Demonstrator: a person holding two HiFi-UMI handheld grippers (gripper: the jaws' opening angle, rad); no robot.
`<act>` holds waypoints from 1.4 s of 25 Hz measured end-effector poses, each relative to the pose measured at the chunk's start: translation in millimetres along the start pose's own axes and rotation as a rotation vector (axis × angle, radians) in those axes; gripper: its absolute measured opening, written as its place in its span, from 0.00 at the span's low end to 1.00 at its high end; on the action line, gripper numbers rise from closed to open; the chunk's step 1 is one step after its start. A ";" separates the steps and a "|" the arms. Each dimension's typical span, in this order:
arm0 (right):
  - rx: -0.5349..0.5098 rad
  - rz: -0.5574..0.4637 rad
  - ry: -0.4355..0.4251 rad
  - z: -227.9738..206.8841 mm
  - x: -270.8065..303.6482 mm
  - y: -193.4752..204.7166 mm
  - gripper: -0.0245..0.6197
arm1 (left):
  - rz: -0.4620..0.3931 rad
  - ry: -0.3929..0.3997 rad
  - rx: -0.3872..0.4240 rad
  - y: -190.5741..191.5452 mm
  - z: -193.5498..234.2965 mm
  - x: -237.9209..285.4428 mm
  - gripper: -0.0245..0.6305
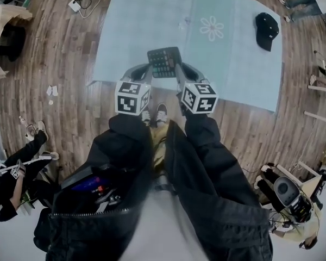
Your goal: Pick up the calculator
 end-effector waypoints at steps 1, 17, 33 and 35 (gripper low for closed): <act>-0.016 -0.029 0.006 2.9 -8.2 -9.5 0.10 | -0.025 0.001 0.011 -10.0 -2.3 -5.3 0.03; -0.133 -0.438 0.008 55.1 -117.1 -148.0 0.10 | -0.347 -0.004 0.204 -145.4 -44.8 -98.4 0.03; -0.189 -0.665 0.015 73.3 -165.9 -214.6 0.10 | -0.533 -0.038 0.252 -204.7 -55.0 -133.3 0.03; -0.203 -0.679 0.017 75.6 -171.1 -219.3 0.10 | -0.542 -0.035 0.256 -208.3 -56.9 -135.8 0.03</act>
Point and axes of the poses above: the fingertips, and each gripper's own axes: x forward along the fingers, z to its left, y out of its underside, the point moved 3 cm from there along -x, backward along the fingers, and after that the axes turned 1 degree about z, right-handed, at the moved point
